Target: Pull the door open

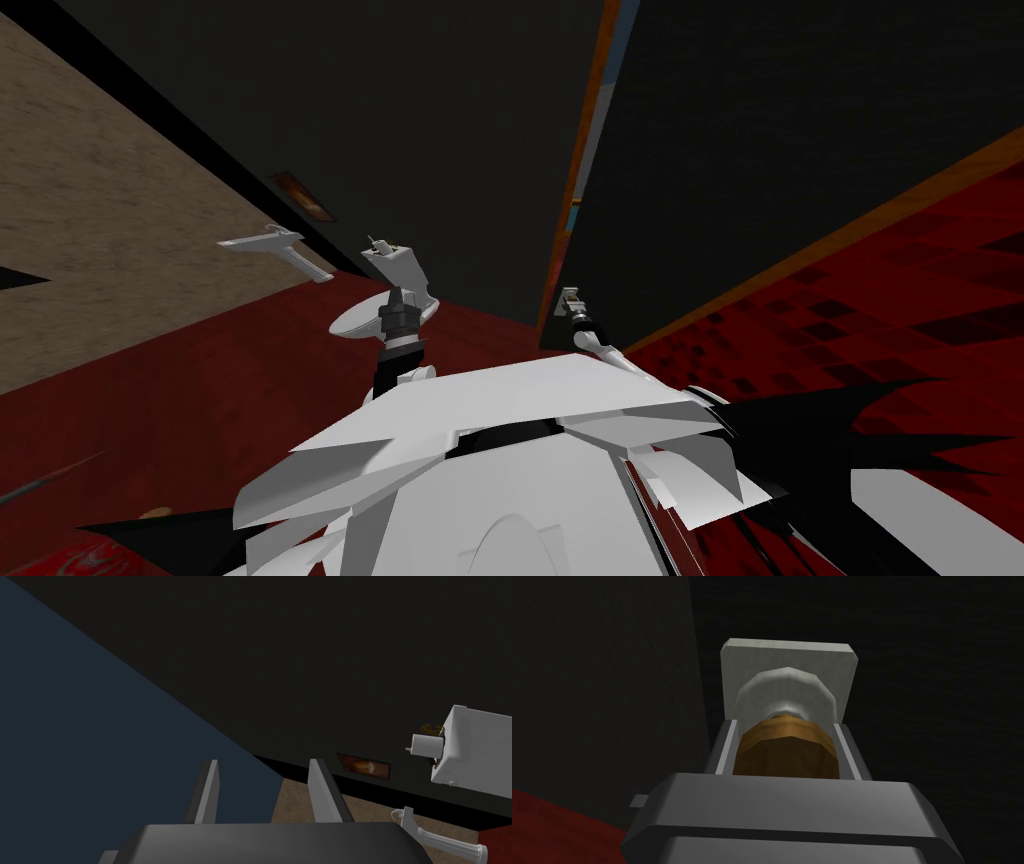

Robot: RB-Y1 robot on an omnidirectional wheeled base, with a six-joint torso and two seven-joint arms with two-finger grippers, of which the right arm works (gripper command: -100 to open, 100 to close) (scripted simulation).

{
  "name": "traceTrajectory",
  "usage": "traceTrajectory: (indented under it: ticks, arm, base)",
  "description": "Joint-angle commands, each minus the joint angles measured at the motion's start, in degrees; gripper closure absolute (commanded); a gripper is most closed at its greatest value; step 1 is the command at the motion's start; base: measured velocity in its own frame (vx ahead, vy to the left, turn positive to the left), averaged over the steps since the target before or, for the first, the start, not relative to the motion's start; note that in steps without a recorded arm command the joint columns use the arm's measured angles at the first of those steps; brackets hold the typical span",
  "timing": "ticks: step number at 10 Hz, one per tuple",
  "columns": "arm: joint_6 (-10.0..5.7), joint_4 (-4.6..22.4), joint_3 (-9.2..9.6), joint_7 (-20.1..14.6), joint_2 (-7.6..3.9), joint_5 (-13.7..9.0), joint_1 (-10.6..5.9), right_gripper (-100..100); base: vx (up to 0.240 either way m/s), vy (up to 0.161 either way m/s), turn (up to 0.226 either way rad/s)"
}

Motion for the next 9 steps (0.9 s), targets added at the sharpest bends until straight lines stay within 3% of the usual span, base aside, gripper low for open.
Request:
traceTrajectory:
  ticks: [1, 7, 8, 9]
  arm:
    - [-0.30, -0.3, 1.08, -1.2, -0.85, 0.2, 0.36, 100]
    - [-1.93, -2.0, 4.68, -5.8, -5.23, 0.6, 1.68, 100]
    - [-2.13, -2.2, 5.12, -6.3, -5.76, 0.7, 1.84, 100]
    - [-1.88, -1.9, 4.77, -5.9, -5.46, 0.6, 1.74, 100]
  base:
    - [-0.253, -0.077, 0.202]
    - [-0.249, -0.068, 0.165]
    - [-0.249, -0.068, 0.122]
    - [-0.106, -0.039, 0.037]
